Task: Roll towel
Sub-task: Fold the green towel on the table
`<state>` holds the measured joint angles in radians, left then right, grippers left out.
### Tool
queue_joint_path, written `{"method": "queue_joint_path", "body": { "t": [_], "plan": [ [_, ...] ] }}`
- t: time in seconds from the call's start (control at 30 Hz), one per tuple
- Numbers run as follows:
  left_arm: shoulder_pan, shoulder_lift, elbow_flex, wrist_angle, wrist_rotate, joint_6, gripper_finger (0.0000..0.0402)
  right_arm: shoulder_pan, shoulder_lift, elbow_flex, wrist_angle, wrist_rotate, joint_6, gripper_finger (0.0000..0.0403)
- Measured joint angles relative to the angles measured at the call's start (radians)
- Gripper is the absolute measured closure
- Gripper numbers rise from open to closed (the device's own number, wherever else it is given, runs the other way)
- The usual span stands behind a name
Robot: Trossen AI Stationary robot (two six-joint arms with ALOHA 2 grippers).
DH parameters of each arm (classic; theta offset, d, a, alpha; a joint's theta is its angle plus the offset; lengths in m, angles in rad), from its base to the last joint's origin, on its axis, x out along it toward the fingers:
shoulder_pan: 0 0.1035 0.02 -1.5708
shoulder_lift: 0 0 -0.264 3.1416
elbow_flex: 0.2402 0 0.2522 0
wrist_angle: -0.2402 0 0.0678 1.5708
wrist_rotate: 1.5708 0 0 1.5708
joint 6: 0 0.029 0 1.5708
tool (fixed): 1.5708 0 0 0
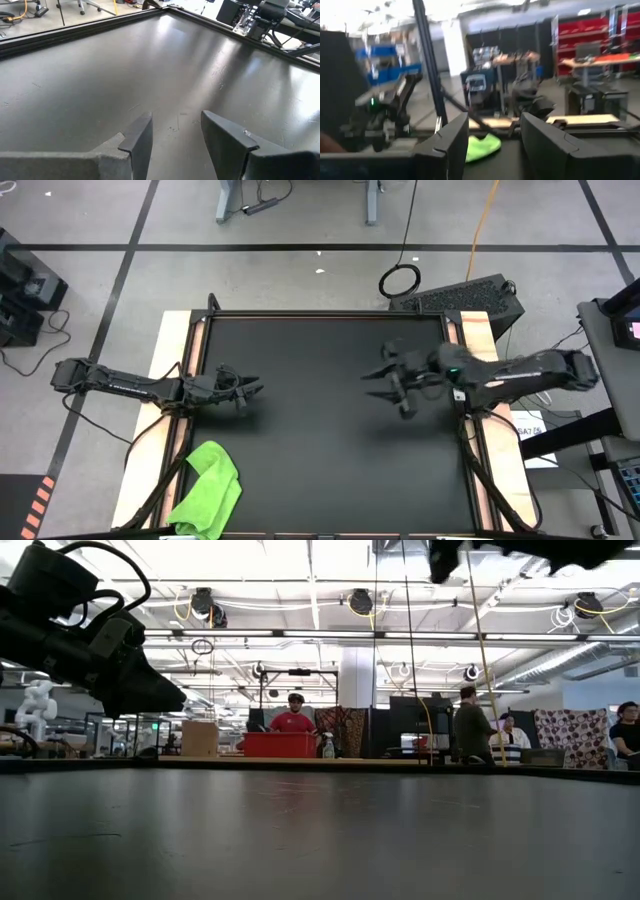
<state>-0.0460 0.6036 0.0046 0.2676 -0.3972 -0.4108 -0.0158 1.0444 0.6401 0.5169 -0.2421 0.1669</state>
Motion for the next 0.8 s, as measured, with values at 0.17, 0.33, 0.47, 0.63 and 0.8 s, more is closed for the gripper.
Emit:
{"method": "queue_joint_path", "body": {
  "t": [0.17, 0.33, 0.47, 0.63, 0.8],
  "plan": [
    [0.000, 0.000, 0.000, 0.000, 0.000, 0.000, 0.0228, 0.064, 0.238, 0.116, 0.001, 0.000, -0.038, 0.0232],
    [0.000, 0.000, 0.000, 0.000, 0.000, 0.000, 0.0228, 0.110, 0.448, 0.226, 0.004, 0.004, -0.065, 0.0232],
    [0.000, 0.000, 0.000, 0.000, 0.000, 0.000, 0.0228, 0.141, 0.599, 0.324, 0.005, 0.004, -0.129, 0.0232],
    [0.000, 0.000, 0.000, 0.000, 0.000, 0.000, 0.0228, 0.176, 0.777, 0.473, 0.005, 0.000, -0.157, 0.0232],
    [0.000, 0.000, 0.000, 0.000, 0.000, 0.000, 0.0228, 0.210, 0.933, 0.615, 0.003, 0.000, -0.207, 0.0232]
  ]
}}
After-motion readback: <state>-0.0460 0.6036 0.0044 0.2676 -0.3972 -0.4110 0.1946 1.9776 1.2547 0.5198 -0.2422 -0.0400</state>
